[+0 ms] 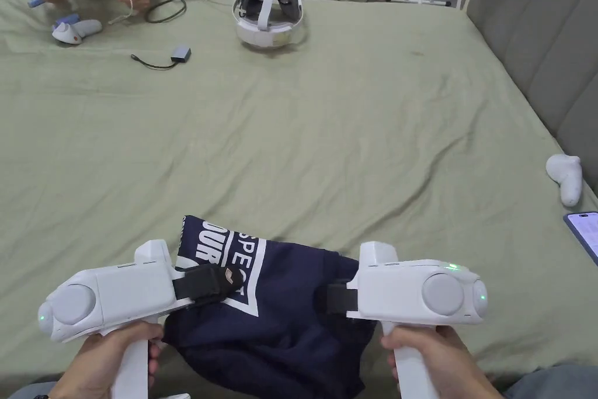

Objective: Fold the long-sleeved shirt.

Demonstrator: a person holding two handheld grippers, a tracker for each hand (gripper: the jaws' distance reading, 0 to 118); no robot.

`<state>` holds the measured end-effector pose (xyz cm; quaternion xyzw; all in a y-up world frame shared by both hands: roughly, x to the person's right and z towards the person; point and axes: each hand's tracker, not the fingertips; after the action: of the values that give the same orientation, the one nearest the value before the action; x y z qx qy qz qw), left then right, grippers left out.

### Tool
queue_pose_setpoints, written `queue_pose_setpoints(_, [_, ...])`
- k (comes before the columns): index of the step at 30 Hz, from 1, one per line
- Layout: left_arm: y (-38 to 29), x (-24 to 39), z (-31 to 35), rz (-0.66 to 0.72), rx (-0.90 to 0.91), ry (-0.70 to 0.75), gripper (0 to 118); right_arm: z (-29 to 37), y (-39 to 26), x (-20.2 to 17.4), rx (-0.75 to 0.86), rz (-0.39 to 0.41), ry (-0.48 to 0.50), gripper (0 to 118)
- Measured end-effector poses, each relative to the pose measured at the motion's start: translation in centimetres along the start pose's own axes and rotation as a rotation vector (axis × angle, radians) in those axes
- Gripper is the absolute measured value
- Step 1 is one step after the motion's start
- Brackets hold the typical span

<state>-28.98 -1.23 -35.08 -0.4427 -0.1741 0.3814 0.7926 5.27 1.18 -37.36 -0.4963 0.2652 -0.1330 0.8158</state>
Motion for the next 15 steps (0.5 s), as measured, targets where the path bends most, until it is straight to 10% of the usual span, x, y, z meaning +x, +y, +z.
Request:
queue_pose_setpoints(7, [3.8,-4.0,4.6,-0.024,0.005,0.011,33,-3.8,3.5,-12.3,0.278,0.370,-0.086,0])
queue_pose_setpoints(15, [12.7,-12.2,18.1,-0.111,0.063,0.133,33,-15.5,5.2,-27.6,0.325,0.575,-0.027,0])
